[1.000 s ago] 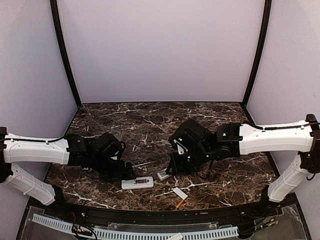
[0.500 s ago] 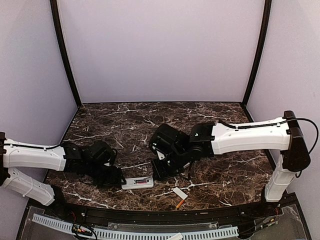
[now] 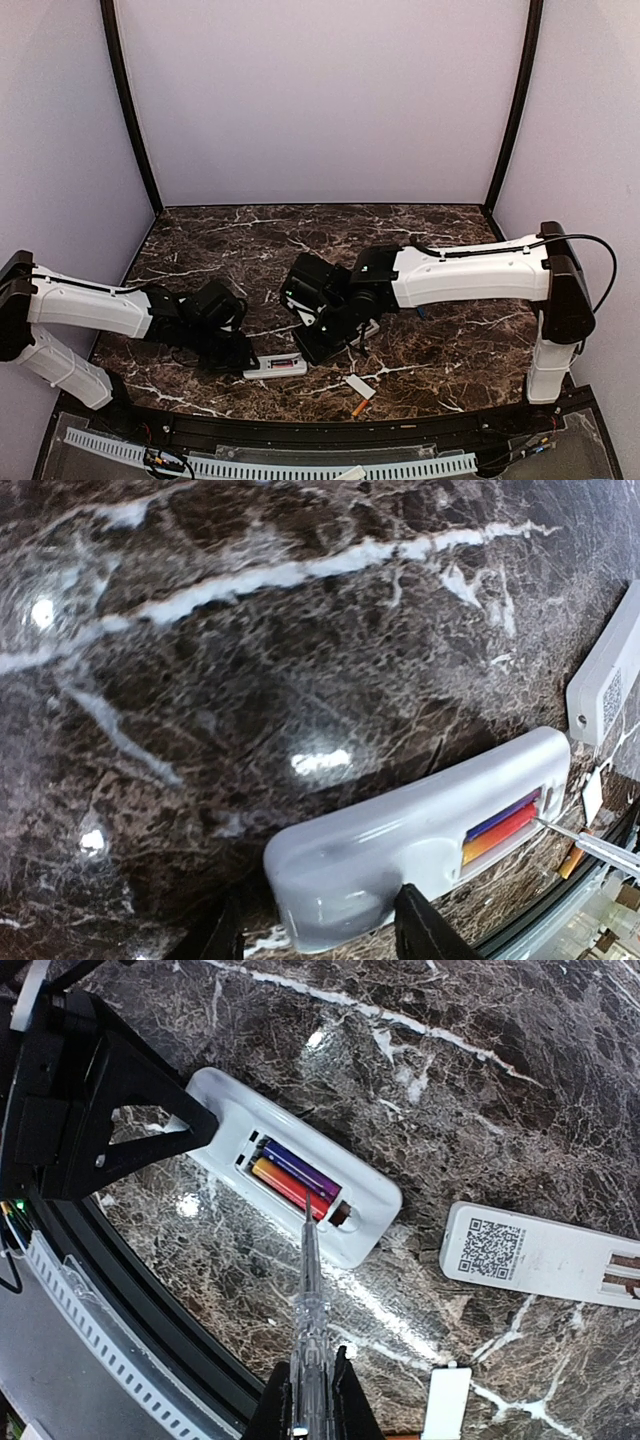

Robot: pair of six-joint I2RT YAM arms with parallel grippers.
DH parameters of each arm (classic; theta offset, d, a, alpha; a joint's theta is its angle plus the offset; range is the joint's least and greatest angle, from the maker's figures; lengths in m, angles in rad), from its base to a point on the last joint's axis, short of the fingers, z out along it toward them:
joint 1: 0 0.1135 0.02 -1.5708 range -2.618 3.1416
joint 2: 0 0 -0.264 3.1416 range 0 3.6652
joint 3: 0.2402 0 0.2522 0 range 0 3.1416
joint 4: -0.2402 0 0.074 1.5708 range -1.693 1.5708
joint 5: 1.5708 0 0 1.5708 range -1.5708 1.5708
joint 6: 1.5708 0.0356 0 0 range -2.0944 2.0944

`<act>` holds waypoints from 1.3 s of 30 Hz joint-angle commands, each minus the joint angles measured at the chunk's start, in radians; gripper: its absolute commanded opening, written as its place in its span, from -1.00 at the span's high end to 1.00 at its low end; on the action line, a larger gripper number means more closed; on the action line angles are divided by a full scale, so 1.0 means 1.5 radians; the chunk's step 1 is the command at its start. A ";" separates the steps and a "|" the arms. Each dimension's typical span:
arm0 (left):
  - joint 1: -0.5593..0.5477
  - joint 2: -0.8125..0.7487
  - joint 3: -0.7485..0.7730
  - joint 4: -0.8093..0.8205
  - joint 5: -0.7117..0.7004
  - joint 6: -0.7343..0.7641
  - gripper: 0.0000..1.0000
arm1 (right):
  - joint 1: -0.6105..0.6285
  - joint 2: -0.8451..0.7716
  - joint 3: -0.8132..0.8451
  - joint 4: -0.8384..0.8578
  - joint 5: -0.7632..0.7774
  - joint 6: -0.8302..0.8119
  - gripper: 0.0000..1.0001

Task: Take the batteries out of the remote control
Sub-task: Adjust the remote control without the battery cover at the center of the board.

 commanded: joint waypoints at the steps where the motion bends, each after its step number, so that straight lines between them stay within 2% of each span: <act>1: 0.004 0.044 0.018 -0.008 -0.011 0.040 0.00 | 0.004 0.014 0.026 -0.036 0.042 -0.043 1.00; 10: 0.004 0.131 0.088 -0.001 -0.003 0.133 0.36 | -0.003 0.017 0.037 -0.044 0.054 -0.078 1.00; 16: 0.004 0.154 0.093 0.014 0.012 0.175 0.42 | -0.005 0.017 0.031 -0.035 0.022 -0.115 1.00; 21: 0.004 0.151 0.097 0.003 0.000 0.191 0.43 | -0.007 0.018 0.033 -0.056 0.047 -0.128 1.00; 26: 0.004 0.099 0.101 -0.013 -0.015 0.193 0.24 | -0.021 -0.007 0.024 -0.059 0.041 -0.113 1.00; 33: 0.004 -0.009 0.042 0.029 0.020 0.177 -0.24 | -0.053 -0.079 -0.034 -0.038 0.019 -0.024 1.00; 39: 0.004 -0.035 0.002 0.035 0.059 0.080 -0.33 | -0.066 -0.112 -0.084 -0.022 -0.031 0.018 1.00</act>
